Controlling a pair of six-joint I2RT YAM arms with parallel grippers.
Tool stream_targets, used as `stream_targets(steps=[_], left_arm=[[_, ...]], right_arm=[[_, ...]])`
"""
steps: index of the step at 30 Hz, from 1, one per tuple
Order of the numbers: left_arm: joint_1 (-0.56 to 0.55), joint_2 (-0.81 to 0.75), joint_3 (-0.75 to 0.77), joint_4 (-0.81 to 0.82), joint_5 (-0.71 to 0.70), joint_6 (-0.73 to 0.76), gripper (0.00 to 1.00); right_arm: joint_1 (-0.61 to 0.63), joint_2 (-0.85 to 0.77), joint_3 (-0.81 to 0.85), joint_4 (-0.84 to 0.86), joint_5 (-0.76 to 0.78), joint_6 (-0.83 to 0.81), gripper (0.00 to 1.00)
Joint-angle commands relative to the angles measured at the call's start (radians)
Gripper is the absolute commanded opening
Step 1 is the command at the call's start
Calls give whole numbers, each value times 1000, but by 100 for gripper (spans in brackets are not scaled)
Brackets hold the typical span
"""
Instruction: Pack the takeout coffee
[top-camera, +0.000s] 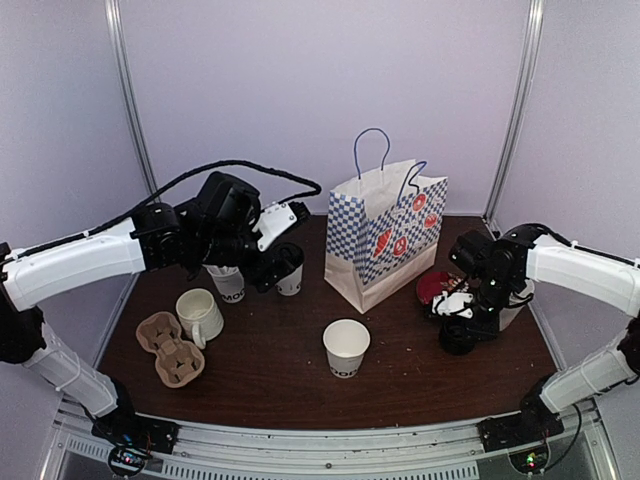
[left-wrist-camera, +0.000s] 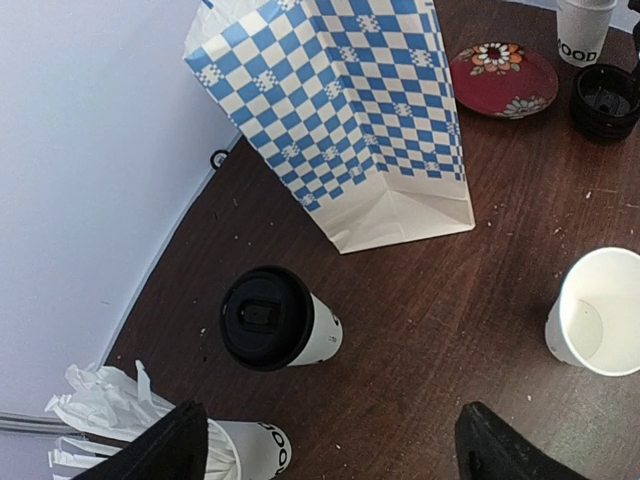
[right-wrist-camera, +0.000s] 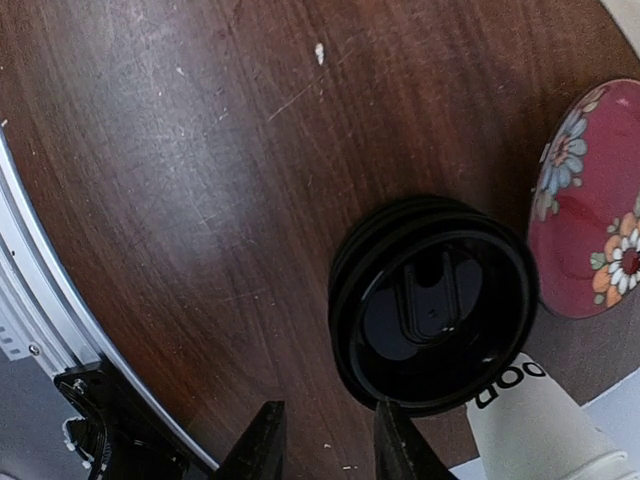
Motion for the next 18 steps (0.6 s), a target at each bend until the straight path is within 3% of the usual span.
stream_targets(steps=[1, 8, 18], left_arm=[[-4, -56, -18, 41, -6, 18, 89], [-4, -86, -42, 40, -25, 41, 91], [-4, -84, -49, 47, -27, 46, 91]], right_arm=[[-5, 38, -24, 7, 37, -22, 39], [-4, 101, 0, 16, 45, -30, 43], [-5, 140, -18, 65, 65, -26, 41]])
